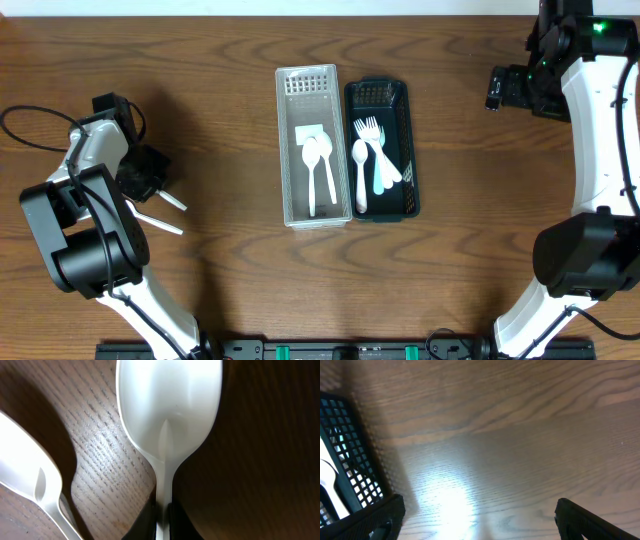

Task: Pack container
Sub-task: 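Move the left gripper to the third white spoon and grasp it, then carry the third spoon into the white basket and open the gripper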

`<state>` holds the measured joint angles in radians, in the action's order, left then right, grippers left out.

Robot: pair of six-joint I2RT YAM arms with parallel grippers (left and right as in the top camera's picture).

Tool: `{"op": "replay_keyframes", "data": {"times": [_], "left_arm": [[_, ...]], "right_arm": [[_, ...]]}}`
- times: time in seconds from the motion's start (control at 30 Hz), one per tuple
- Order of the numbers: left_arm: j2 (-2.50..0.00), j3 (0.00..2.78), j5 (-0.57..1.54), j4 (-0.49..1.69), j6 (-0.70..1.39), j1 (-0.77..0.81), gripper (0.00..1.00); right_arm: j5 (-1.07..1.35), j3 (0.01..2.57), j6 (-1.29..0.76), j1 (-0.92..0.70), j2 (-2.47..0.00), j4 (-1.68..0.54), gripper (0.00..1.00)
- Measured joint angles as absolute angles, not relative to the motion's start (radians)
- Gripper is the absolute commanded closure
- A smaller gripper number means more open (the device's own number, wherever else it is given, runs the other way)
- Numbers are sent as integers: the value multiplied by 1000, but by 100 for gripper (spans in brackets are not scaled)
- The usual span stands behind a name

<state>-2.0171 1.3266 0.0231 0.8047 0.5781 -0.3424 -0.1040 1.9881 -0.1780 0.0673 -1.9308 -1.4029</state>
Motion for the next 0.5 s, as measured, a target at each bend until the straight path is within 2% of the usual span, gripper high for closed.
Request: {"op": "replay_keyframes", "data": {"times": [0.3, 0.5], "left_arm": [[-2011, 1329, 22, 848, 521, -327, 94], [-1831, 1338, 19, 863, 447, -186, 94]], "right_arm": [[-104, 1988, -178, 67, -1931, -1402, 1], [-105, 1988, -178, 67, -1931, -1402, 1]]}}
